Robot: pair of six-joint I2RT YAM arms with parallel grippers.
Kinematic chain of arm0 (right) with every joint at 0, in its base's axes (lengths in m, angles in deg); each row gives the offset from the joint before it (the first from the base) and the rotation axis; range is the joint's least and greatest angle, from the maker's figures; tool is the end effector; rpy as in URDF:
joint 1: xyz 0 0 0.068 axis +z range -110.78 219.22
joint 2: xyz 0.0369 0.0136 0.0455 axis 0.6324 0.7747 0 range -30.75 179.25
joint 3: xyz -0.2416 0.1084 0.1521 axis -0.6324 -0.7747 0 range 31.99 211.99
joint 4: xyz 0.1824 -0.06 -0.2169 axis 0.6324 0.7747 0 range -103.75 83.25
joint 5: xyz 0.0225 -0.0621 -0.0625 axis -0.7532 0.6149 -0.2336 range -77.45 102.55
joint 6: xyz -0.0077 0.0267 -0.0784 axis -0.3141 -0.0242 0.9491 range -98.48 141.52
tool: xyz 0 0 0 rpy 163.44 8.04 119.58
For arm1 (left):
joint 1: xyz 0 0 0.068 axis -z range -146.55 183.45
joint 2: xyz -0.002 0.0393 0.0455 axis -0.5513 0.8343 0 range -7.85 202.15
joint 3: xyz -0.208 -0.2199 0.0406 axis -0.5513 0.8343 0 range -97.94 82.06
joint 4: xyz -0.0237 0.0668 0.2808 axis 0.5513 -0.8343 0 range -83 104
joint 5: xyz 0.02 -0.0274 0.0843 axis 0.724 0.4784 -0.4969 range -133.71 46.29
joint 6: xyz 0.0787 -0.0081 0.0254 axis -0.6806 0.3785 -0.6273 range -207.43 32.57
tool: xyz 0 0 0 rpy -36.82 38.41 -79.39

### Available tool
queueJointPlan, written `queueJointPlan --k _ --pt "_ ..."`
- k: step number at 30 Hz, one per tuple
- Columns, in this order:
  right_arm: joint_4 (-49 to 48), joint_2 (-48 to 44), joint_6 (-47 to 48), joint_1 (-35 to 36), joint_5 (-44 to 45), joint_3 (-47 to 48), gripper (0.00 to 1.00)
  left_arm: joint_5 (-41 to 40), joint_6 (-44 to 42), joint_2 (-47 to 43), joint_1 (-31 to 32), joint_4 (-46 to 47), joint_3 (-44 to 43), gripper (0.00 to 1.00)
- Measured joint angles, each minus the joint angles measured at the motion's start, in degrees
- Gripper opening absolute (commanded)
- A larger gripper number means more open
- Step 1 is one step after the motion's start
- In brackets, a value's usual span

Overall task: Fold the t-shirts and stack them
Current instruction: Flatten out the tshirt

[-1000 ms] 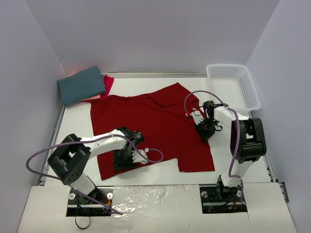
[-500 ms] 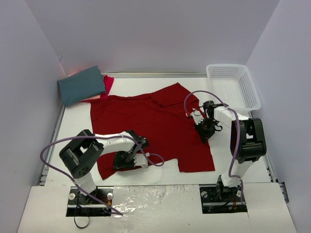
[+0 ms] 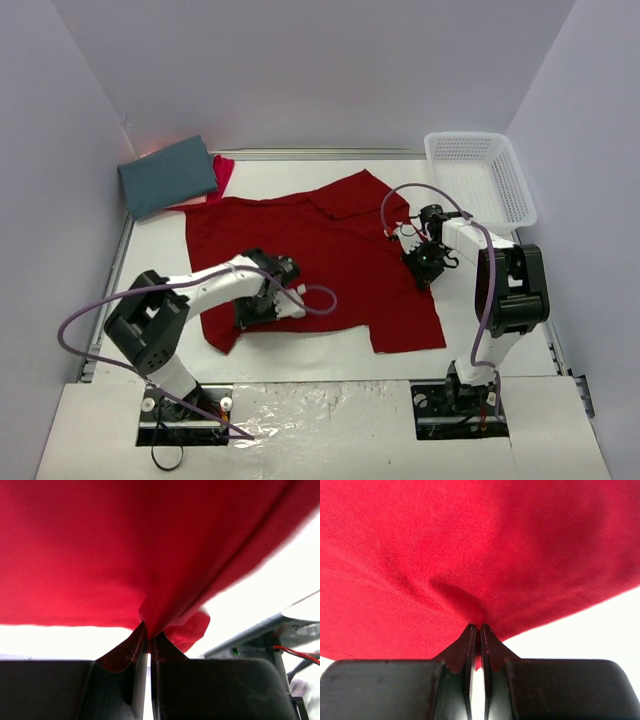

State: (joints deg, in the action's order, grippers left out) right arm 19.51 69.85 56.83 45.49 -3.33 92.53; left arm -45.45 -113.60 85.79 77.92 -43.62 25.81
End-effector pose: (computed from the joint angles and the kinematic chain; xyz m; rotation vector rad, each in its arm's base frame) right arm 0.3606 0.0597 0.1371 -1.0395 2.5780 0.2731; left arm 0.2020 -0.1952 0.1453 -1.7701 -2.4952 -0.0672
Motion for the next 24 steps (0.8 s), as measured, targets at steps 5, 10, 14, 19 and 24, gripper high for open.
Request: queueJointPlan --k 5,10,14,19,24 --pt "0.37 -2.01 -1.99 -0.61 0.02 6.12 0.00 -0.42 1.14 -5.11 -11.67 0.92 -13.51 0.02" --pt "0.20 -3.58 -5.66 -0.66 -0.61 20.17 0.00 -2.82 2.95 -7.10 -22.21 4.28 -25.16 0.02" --pt "-0.63 -3.52 -8.48 -0.63 -1.11 32.76 0.00 -4.55 4.37 -4.68 -26.10 5.49 -34.56 0.02" --pt "-1.03 -4.39 -10.03 -0.63 -1.05 43.67 0.00 -4.72 5.86 -1.27 -28.11 5.07 -47.87 0.02" --pt "-0.02 -11.93 -10.45 -0.63 -1.11 42.93 0.00 -4.28 5.95 -4.37 -28.15 3.78 -52.17 0.02"
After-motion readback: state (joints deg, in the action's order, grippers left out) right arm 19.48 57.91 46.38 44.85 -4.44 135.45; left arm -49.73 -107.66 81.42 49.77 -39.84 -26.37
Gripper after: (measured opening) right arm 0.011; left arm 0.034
